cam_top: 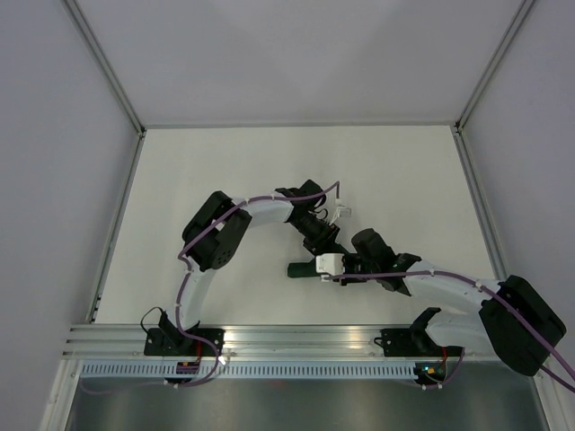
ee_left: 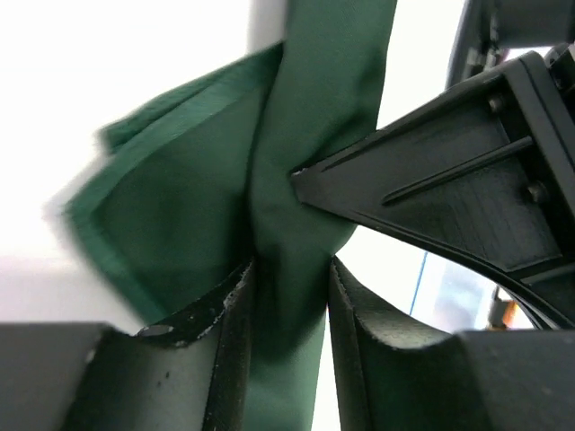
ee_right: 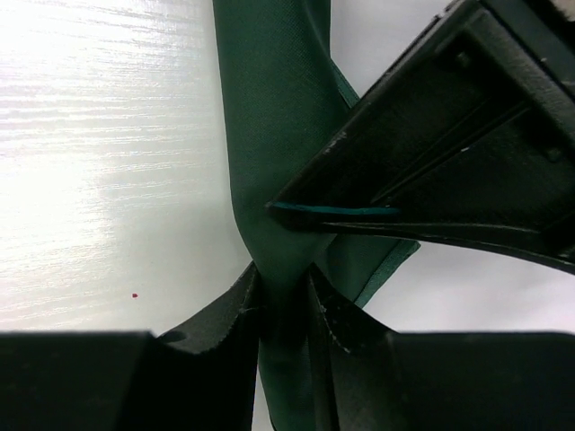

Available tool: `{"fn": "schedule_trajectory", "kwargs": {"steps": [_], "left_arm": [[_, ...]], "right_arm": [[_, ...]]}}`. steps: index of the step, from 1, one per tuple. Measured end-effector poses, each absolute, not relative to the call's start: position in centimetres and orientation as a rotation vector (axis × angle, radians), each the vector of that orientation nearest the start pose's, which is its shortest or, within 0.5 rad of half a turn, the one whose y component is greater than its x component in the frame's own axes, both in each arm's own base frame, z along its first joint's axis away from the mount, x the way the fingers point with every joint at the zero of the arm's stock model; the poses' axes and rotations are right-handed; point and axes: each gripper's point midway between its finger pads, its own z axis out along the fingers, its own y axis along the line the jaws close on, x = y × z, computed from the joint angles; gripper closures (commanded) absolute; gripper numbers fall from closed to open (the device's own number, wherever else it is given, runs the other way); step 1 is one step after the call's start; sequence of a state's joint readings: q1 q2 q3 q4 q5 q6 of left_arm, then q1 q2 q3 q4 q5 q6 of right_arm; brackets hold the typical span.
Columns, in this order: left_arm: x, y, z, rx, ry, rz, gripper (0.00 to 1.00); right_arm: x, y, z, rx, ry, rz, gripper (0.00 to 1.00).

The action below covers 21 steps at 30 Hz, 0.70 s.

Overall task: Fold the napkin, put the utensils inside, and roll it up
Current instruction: Roll the napkin at the center of the board.

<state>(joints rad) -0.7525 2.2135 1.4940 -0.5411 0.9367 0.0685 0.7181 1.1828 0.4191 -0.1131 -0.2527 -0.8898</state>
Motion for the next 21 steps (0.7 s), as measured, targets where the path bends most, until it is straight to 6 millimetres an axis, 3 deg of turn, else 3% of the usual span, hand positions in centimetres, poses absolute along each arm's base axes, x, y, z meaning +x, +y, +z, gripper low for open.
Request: {"fn": "schedule_trajectory", "kwargs": {"steps": [4, 8, 13, 17, 21], "left_arm": [[22.5, -38.3, 3.2, 1.252, 2.488, -1.385, 0.57], [25.5, -37.2, 4.8, 1.111, 2.461, -1.254, 0.58], [29.1, -34.2, 8.3, 0.857, 2.354, -1.026, 0.59], [29.9, -31.8, 11.5, 0.698, 2.22, -0.888, 0.59], [29.5, -29.4, 14.3, 0.556, 2.044, -0.786, 0.59]], "right_arm": [[20.2, 19.5, 2.2, -1.833, 1.614, 0.242, 0.72], [19.8, 19.6, 2.1, -1.863, 1.642, 0.29, 0.72], [19.8, 19.7, 2.1, -1.885, 1.709, 0.381, 0.72], [20.2, 19.3, 2.0, -1.89, 1.776, 0.454, 0.73], [20.5, 19.1, 2.0, -1.895, 1.833, 0.527, 0.73]]}}
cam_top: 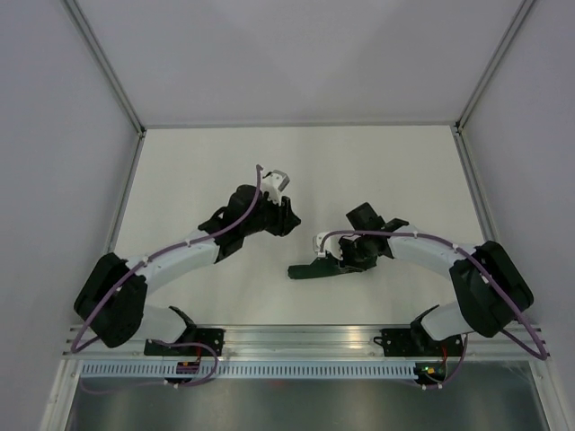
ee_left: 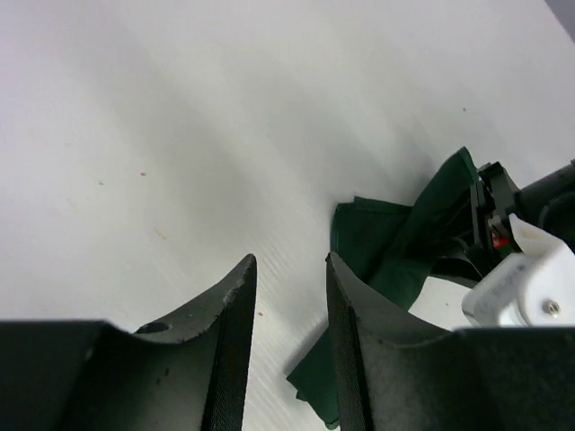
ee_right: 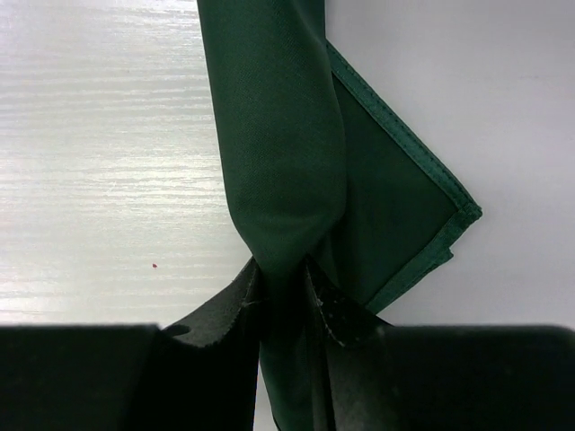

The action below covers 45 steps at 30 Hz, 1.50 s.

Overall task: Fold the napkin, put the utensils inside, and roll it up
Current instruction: Roll the napkin at the center of the board.

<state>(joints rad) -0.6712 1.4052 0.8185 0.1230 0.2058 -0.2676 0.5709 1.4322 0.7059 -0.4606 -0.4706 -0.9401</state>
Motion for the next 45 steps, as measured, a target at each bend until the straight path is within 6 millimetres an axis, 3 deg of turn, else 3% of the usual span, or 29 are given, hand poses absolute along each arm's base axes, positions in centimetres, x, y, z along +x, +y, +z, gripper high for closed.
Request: {"fn": "schedule_trajectory", "kwargs": {"steps": [4, 11, 14, 18, 19, 20, 21, 28, 34, 40, 45], "left_arm": [[27.1, -29.0, 14.6, 0.527, 1.93, -0.695, 0.58], [20.8, -32.2, 13.5, 0.767, 1.754, -0.54, 0.51], [20.1, -33.2, 13.1, 0.868, 1.683, -0.472, 0.51], [19.0, -35.2, 10.1, 1.082, 1.63, -0.339, 0.47], [18.8, -35.6, 9.5, 1.125, 1.618, -0.318, 0.45], [18.5, -36.1, 8.8, 1.176, 1.6, -0.292, 0.34], [18.3, -36.5, 8.2, 1.224, 1.579, -0.266, 0.3], [18.6, -37.8, 6.2, 1.373, 1.488, -0.167, 0.29], [19.0, -38.4, 4.5, 1.439, 1.458, -0.119, 0.36], [19.4, -38.0, 3.0, 1.475, 1.478, -0.098, 0.7], [20.6, -38.1, 3.2, 1.457, 1.501, -0.091, 0.79]], "right_arm": [[20.9, 19.2, 1.8, -1.905, 1.892, 0.623, 0.73], [21.8, 19.4, 1.6, -1.884, 2.018, 0.841, 0.73], [21.9, 19.4, 1.6, -1.856, 2.069, 0.938, 0.73], [22.0, 19.5, 1.6, -1.834, 2.122, 1.016, 0.72], [22.0, 19.5, 1.6, -1.831, 2.132, 1.029, 0.72], [22.0, 19.5, 1.6, -1.827, 2.144, 1.043, 0.72], [22.0, 19.5, 1.6, -1.823, 2.153, 1.053, 0.72], [22.1, 19.5, 1.6, -1.806, 2.168, 1.079, 0.72], [22.1, 19.5, 1.5, -1.797, 2.179, 1.095, 0.72], [22.1, 19.5, 1.5, -1.787, 2.183, 1.105, 0.72], [22.1, 19.5, 1.5, -1.773, 2.193, 1.119, 0.72]]}}
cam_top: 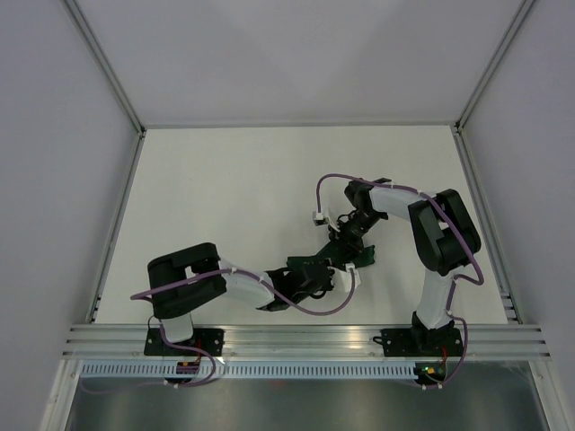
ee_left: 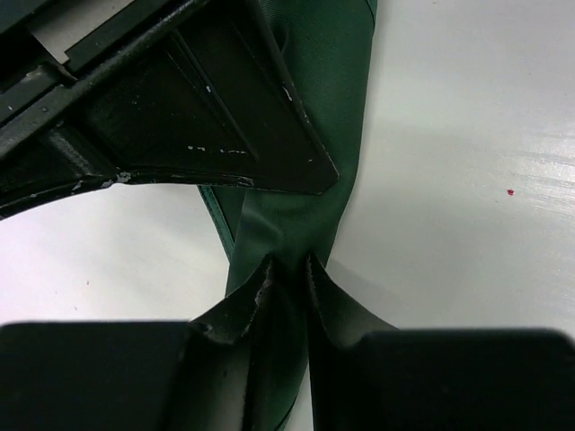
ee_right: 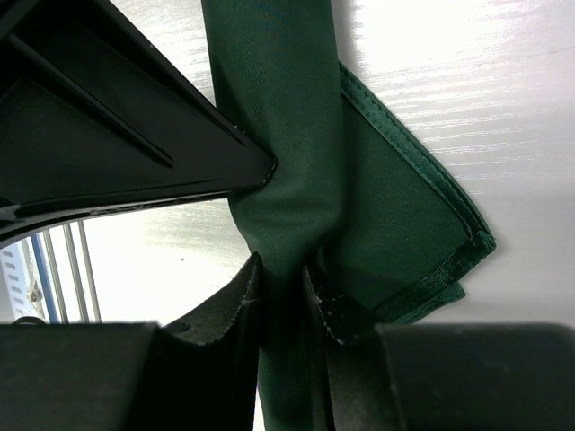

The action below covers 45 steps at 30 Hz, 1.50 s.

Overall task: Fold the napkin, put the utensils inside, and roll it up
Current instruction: Roll the napkin at the center of the board.

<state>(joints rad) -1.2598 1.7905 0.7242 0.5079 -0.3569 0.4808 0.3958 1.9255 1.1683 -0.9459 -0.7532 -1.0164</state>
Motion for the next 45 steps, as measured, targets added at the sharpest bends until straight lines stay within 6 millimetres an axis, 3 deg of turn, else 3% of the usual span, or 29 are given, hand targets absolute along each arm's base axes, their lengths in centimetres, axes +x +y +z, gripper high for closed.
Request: {"fn": "schedule_trajectory", "kwargs": {"steps": [4, 6, 10, 15, 20, 28, 33, 45], "left_arm": [[20.7, -38.2, 3.2, 1.459, 1.511, -0.097, 0.98], [20.8, -38.3, 3.2, 1.468, 1.522, -0.102, 0.98], [20.9, -38.6, 3.2, 1.491, 1.554, -0.132, 0.98], [21.1, -39.1, 3.2, 1.498, 1.59, -0.201, 0.98], [20.3, -39.8, 3.1, 1.512, 1.62, -0.305, 0.98], [19.1, -39.6, 2.0, 1.553, 1.714, -0.436, 0.98], [19.7, -39.6, 2.1, 1.534, 1.764, -0.494, 0.98], [20.1, -39.1, 2.2, 1.537, 1.828, -0.53, 0.98]], "right_arm": [[22.1, 19.5, 1.5, -1.768, 2.197, 1.122, 0.7], [22.2, 19.5, 1.5, -1.765, 2.2, 1.12, 0.66], [22.0, 19.5, 1.7, -1.748, 2.222, 1.128, 0.45], [21.9, 19.1, 2.5, -1.706, 2.252, 1.083, 0.31], [24.7, 18.4, 3.1, -1.635, 2.213, 0.887, 0.24], [30.2, 16.0, 9.6, -1.339, 2.102, 0.689, 0.21], [31.2, 14.1, 12.6, -1.24, 2.049, 0.646, 0.21], [28.5, 13.3, 8.7, -1.318, 2.126, 0.715, 0.21]]}}
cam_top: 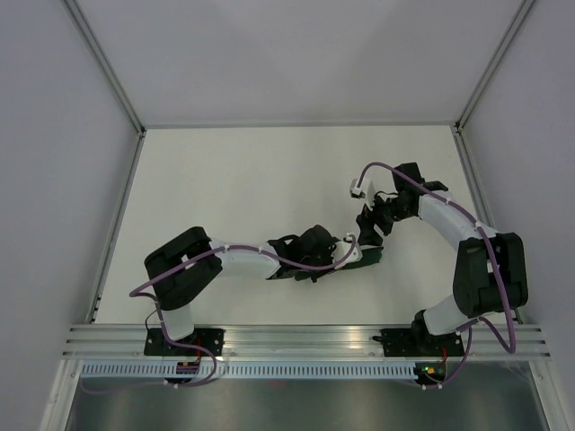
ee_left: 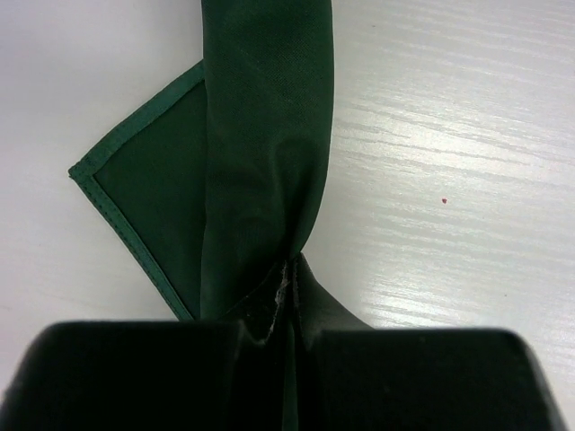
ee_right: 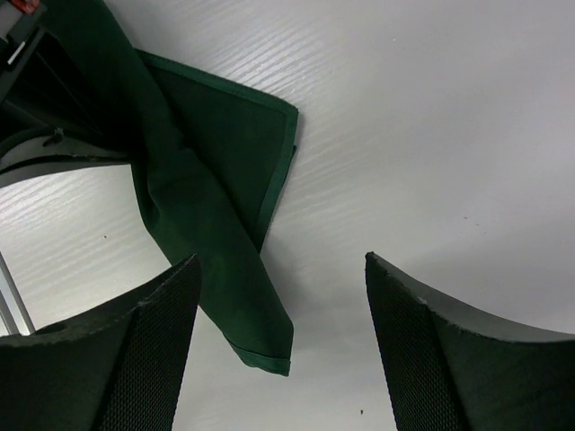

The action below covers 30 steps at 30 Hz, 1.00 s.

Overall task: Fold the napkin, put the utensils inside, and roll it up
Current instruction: Roll the napkin at the center of the board.

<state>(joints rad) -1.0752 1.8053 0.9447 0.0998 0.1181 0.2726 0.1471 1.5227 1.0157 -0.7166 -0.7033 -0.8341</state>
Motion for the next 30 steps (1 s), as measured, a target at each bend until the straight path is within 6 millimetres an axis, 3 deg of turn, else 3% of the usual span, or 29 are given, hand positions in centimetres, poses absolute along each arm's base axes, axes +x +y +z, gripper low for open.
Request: {"fn": "schedule_trajectory", "kwargs": {"steps": [3, 9, 18, 30], "left_arm": [[20.3, -39.0, 2.4, 1.536, 1.847, -0.542, 0.98], [20.9, -38.7, 2.8, 1.528, 1.883, -0.561, 0.98], [21.2, -38.7, 3.6, 1.524, 1.916, -0.585, 0.96], [22.9, -38.9, 4.1, 1.489, 1.933, -0.572, 0.71]], "right_arm": [[28.1, 13.2, 7.7, -1.347, 2.147, 0.737, 0.24], [27.6, 13.2, 5.7, -1.366, 2.197, 0.775, 0.39], [28.2, 13.4, 3.1, -1.378, 2.239, 0.738, 0.41], [29.7, 13.3, 1.7, -1.351, 2.252, 0.696, 0.43]]}}
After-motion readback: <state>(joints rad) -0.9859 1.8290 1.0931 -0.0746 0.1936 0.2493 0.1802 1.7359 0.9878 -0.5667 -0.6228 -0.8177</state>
